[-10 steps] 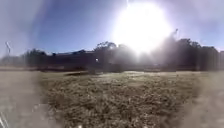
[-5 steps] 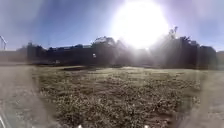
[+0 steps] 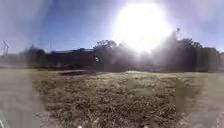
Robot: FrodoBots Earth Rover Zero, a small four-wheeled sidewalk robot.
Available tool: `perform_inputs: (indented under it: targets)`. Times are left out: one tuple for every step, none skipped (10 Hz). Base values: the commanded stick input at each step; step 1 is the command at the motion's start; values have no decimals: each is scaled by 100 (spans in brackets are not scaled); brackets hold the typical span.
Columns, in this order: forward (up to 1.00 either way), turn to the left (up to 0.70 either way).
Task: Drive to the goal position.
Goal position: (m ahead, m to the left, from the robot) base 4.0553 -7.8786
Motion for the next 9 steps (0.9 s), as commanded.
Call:
perform_inputs:
  targets:
    - [100,0]
    - [100,0]
    - [100,0]
    - [100,0]
    - [100,0]
    - [100,0]
    - [100,0]
    - [100,0]
    - [100,0]
